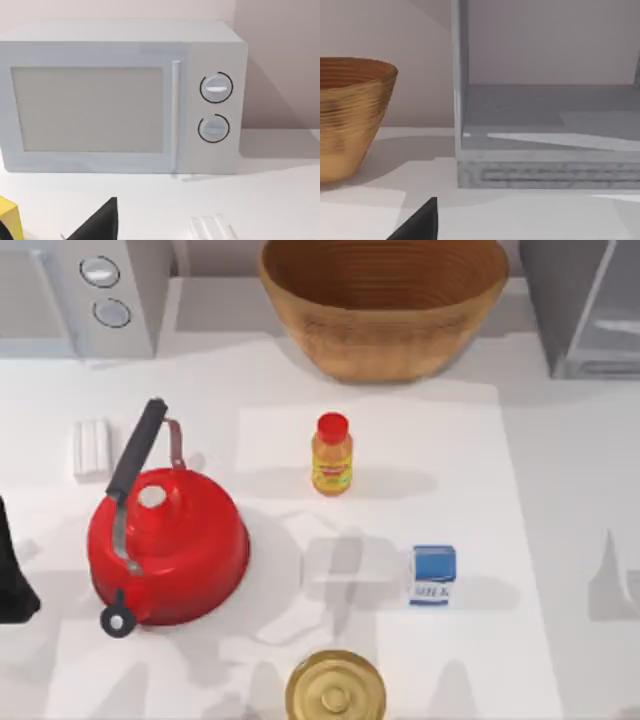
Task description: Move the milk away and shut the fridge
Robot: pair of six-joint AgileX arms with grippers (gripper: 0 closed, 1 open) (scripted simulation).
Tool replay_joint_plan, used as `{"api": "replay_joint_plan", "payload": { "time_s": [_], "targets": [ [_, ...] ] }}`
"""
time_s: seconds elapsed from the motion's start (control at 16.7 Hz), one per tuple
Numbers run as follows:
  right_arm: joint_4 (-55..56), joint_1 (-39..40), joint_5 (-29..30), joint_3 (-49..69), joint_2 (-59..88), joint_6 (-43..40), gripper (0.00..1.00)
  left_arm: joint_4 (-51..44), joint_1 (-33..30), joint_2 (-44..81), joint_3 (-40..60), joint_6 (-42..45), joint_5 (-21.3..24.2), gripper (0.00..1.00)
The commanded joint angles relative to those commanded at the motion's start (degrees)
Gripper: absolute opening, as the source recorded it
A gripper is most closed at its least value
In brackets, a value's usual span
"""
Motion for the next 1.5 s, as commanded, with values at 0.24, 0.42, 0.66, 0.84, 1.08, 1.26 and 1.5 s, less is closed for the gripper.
{"api": "replay_joint_plan", "payload": {
  "time_s": [0.24, 0.42, 0.66, 0.84, 1.08, 1.26, 1.5],
  "targets": [
    [1.66, 1.76, 1.97, -0.28, 1.78, -0.01, 1.0, 0.0, 0.0, 0.0, 0.0, 0.0, 0.0, 1.0],
    [7.47, 8.37, 9.15, -0.44, 8.43, -0.08, 1.0, 0.0, 0.0, 0.0, 0.0, 0.0, 0.0, 1.0],
    [16.94, 21.92, 23.06, -0.01, 19.25, -0.23, 1.0, 0.0, 0.0, 0.0, 0.0, 0.0, 0.0, 1.0],
    [23.06, 28.84, 30.11, 0.47, 24.81, 0.15, 1.0, 0.0, 0.0, 0.0, 0.0, 0.0, 0.0, 1.0],
    [32.35, 41.66, 41.15, 1.22, 33.71, 0.83, 1.0, 0.0, 0.0, 0.0, 0.0, 0.0, 0.0, 1.0],
    [38.62, 49.62, 49.24, 1.41, 40.39, 0.9, 1.0, 0.0, 0.0, 0.0, 0.0, 0.0, 0.0, 1.0],
    [41.81, 52.93, 53.18, 1.38, 44.01, 1.04, 1.0, 0.0, 0.0, 0.0, 0.0, 0.0, 0.0, 1.0]
  ]
}}
